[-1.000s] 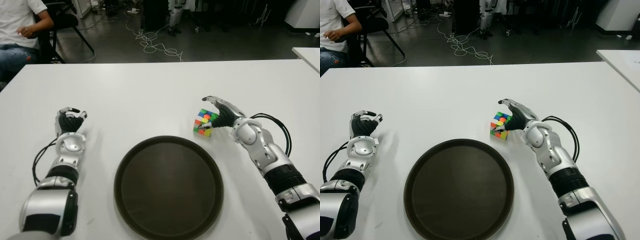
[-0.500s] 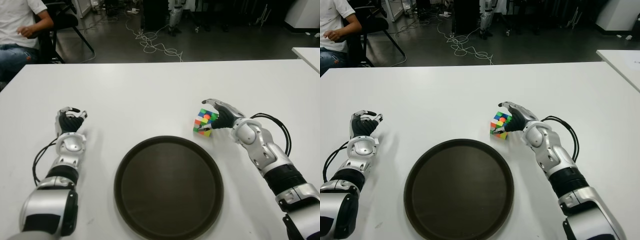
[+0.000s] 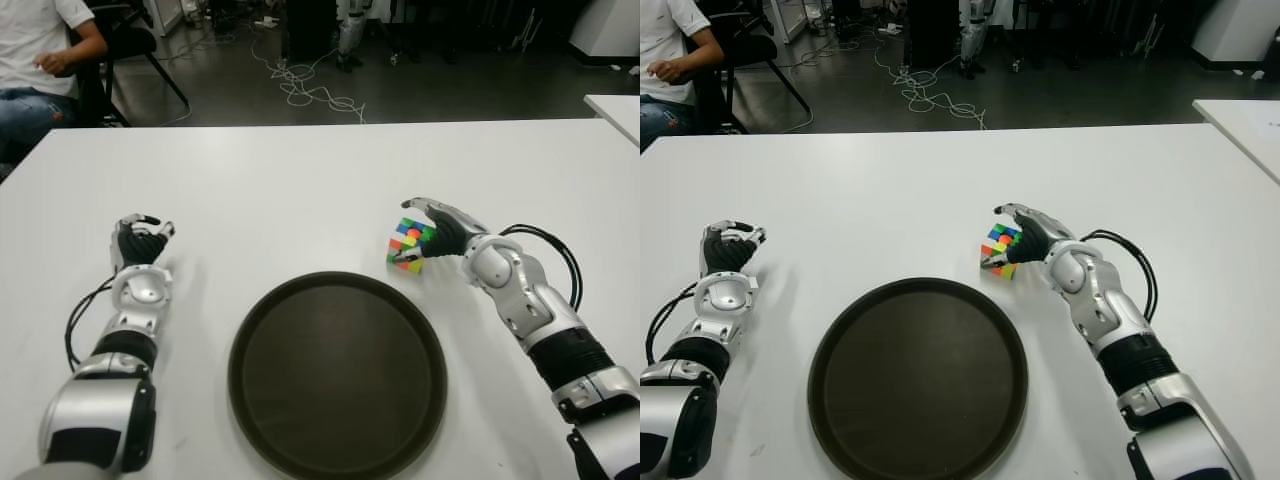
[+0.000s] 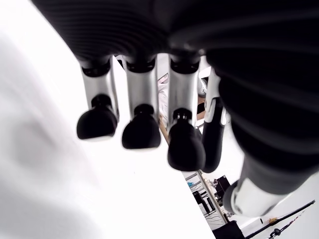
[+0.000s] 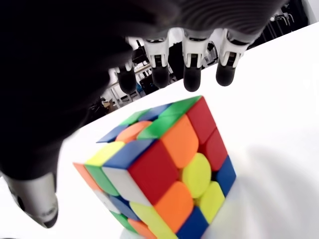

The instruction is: Pick up the Rubik's Cube and put it in the plate

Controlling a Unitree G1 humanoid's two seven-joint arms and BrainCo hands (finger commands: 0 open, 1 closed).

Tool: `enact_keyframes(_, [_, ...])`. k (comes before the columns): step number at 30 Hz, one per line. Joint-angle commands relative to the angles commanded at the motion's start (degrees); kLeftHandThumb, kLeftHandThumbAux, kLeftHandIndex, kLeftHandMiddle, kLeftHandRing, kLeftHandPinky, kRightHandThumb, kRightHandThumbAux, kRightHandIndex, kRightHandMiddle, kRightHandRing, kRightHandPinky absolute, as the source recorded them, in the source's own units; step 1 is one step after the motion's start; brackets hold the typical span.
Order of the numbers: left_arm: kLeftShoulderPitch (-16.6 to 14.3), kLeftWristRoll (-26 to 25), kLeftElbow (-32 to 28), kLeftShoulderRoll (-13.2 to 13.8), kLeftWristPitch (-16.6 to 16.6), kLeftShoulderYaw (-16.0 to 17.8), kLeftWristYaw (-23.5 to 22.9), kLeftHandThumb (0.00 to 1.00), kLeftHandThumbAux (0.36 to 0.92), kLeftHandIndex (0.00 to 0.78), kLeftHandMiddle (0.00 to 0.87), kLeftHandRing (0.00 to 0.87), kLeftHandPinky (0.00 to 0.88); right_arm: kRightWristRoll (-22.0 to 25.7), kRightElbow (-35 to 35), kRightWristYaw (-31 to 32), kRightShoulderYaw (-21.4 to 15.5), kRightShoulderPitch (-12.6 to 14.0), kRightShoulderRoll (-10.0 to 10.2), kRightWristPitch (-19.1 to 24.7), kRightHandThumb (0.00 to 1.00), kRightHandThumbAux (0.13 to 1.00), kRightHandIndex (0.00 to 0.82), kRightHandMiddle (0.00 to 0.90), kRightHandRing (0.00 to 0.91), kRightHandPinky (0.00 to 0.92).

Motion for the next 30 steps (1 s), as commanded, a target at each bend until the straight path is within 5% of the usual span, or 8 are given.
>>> enact_keyframes(24, [-0.3, -0.1, 0.0, 0.1, 0.9, 0.0, 0.2, 0.711, 0.701, 0.442, 0.81, 0.813, 0.804, 0.1, 0.6, 1.1, 0.4, -0.7, 0.2, 1.7, 0.0, 0.647, 0.027, 0.137, 0.183, 0.141])
enact_keyframes(30, [-0.1, -0.2, 0.0, 0.0, 0.2, 0.2, 0.2, 0.711, 0.701, 0.442, 0.812, 0.812, 0.801, 0.1, 1.3, 0.4, 0.4, -0.6, 0.3, 0.8, 0.0, 0.649, 0.037, 0.112, 0.117, 0.08])
